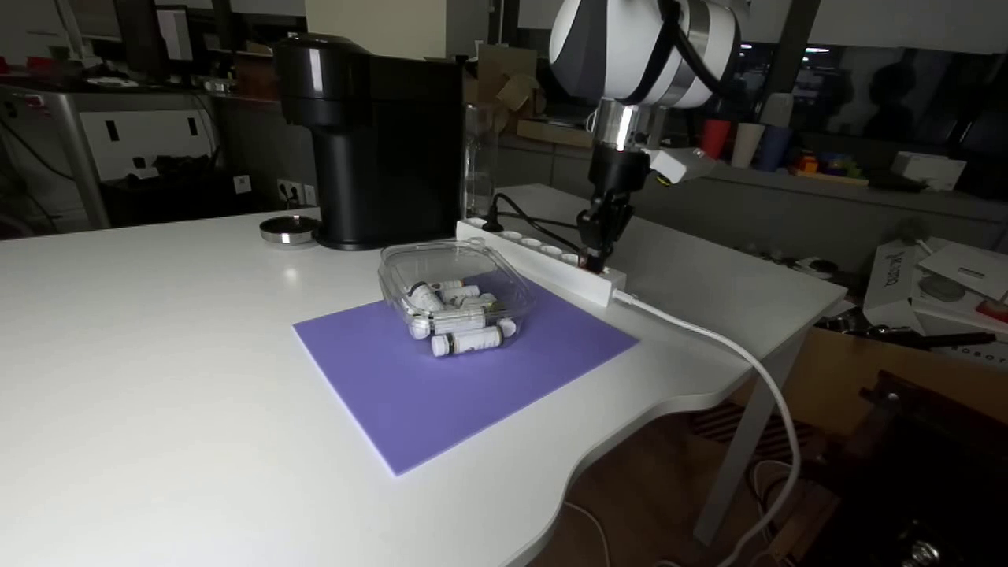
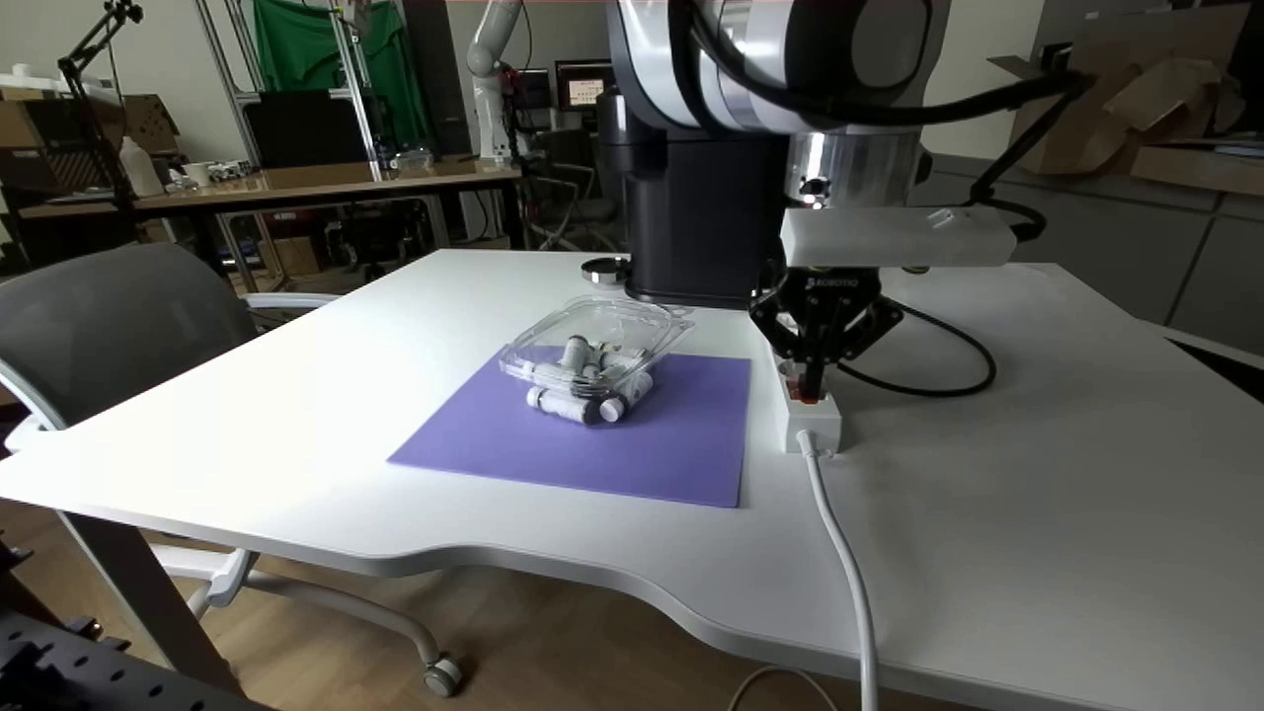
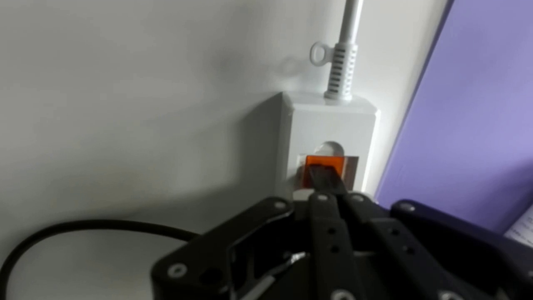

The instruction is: Flick the last switch on the extension cord

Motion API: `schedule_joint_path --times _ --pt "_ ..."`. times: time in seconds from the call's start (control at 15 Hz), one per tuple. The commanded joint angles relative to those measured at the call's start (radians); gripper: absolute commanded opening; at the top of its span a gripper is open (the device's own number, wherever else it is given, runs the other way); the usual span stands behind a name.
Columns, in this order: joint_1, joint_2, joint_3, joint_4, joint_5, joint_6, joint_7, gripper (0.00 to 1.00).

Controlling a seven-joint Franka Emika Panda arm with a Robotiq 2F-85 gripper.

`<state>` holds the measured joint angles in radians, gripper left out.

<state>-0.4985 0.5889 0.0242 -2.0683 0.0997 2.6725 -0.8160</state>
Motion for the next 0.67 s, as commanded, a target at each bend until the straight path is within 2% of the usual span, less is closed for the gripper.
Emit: schedule_joint_path --times 0.0,0.4,0.6 --pt "-0.006 0.103 -0.006 0.069 0.010 -0.053 -0.007 0.00" --pt "-0.040 0.135 0.008 0.192 0.096 -0.316 -0.054 0.00" --pt "-0.040 0.110 0.010 0.219 0.147 -0.362 -0.098 0.00"
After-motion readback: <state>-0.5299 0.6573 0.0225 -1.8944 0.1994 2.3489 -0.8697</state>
